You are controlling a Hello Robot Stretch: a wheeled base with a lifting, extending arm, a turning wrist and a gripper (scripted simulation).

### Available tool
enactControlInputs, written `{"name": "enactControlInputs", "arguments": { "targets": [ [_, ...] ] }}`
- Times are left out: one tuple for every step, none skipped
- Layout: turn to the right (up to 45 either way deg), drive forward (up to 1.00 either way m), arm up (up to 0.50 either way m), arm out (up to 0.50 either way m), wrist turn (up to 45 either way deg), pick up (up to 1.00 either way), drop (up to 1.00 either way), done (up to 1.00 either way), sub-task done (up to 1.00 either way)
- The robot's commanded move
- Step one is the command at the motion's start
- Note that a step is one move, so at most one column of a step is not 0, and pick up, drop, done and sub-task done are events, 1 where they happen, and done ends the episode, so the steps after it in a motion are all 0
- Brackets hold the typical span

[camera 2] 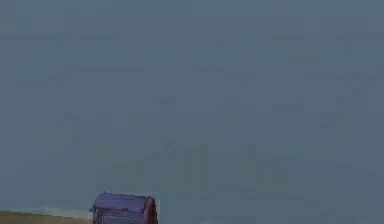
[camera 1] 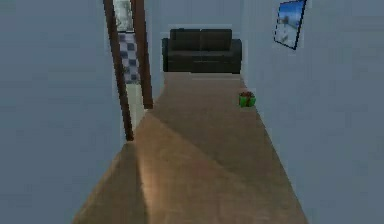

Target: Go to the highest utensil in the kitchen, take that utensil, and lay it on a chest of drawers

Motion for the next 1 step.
{"name": "enactControlInputs", "arguments": {
  "targets": [
    [0.0, 1.00, 0.00, 0.00, 0.0, 0.00, 0.00, 0.00, 0.00]
  ]
}}
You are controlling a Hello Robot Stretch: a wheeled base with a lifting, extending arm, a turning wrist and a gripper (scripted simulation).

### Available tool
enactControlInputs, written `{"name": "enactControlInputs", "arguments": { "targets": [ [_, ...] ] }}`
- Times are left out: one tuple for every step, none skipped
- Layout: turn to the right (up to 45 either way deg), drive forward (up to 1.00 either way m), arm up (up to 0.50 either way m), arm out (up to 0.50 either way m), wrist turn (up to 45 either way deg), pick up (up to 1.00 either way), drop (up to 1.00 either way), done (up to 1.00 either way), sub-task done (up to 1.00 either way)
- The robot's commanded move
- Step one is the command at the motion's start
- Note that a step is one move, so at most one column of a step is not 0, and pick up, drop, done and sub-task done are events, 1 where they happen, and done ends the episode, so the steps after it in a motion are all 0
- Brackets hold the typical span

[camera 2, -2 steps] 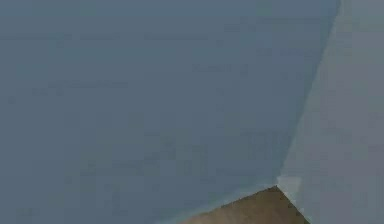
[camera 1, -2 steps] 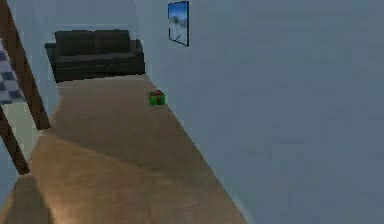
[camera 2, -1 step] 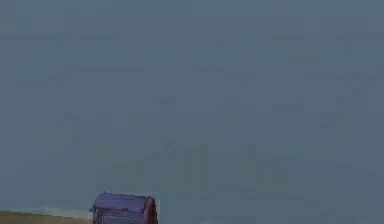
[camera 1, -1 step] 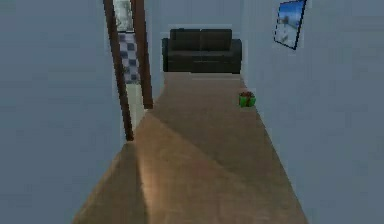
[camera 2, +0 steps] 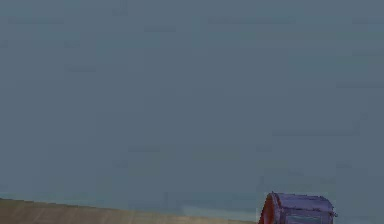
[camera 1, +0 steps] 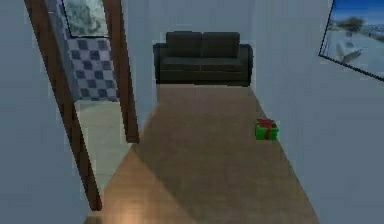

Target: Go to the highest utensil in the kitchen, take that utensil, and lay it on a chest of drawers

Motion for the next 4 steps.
{"name": "enactControlInputs", "arguments": {
  "targets": [
    [-3.0, 0.00, 0.00, 0.00, 0.0, 0.00, 0.00, 0.00, 0.00],
    [0.0, 1.00, 0.00, 0.00, 0.0, 0.00, 0.00, 0.00, 0.00],
    [-3.0, 0.00, 0.00, 0.00, 0.0, 0.00, 0.00, 0.00, 0.00],
    [0.0, 0.40, 0.00, 0.00, 0.0, 0.00, 0.00, 0.00, 0.00]
  ]
}}
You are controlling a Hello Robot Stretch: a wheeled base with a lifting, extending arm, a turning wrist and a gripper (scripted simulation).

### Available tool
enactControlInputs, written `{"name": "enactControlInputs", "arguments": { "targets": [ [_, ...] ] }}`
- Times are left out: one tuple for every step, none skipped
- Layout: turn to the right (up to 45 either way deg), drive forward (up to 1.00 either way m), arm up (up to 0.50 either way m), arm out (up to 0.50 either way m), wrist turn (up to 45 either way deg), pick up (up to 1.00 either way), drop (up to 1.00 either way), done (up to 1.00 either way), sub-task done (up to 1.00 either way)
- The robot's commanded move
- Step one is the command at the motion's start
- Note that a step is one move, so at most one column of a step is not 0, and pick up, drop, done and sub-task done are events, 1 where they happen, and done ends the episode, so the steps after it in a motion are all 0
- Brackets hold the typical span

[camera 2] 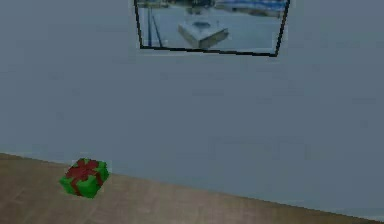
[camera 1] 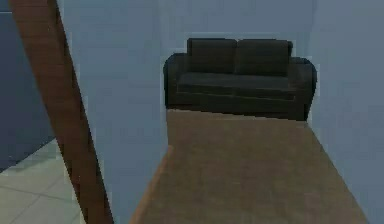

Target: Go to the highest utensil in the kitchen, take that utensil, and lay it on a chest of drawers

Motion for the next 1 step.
{"name": "enactControlInputs", "arguments": {
  "targets": [
    [-45.0, 0.00, 0.00, 0.00, 0.0, 0.00, 0.00, 0.00, 0.00]
  ]
}}
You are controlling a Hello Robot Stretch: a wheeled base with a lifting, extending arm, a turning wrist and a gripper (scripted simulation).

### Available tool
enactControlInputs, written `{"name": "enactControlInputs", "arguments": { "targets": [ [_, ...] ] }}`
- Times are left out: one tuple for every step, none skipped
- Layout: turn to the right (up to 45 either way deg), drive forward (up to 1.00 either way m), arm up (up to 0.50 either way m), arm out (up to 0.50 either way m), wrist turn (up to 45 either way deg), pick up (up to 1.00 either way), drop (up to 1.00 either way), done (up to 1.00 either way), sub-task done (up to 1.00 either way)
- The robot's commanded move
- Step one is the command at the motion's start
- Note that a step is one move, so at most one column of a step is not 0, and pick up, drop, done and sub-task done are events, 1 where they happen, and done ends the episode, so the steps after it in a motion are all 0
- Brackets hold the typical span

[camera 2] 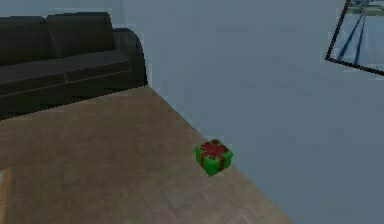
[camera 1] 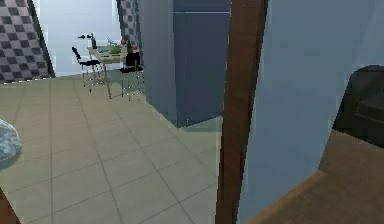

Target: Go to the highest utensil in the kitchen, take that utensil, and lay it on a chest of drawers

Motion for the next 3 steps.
{"name": "enactControlInputs", "arguments": {
  "targets": [
    [-3.0, 0.00, 0.00, 0.00, 0.0, 0.00, 0.00, 0.00, 0.00],
    [0.0, 0.20, 0.00, 0.00, 0.0, 0.00, 0.00, 0.00, 0.00],
    [36.0, 0.00, 0.00, 0.00, 0.0, 0.00, 0.00, 0.00, 0.00]
  ]
}}
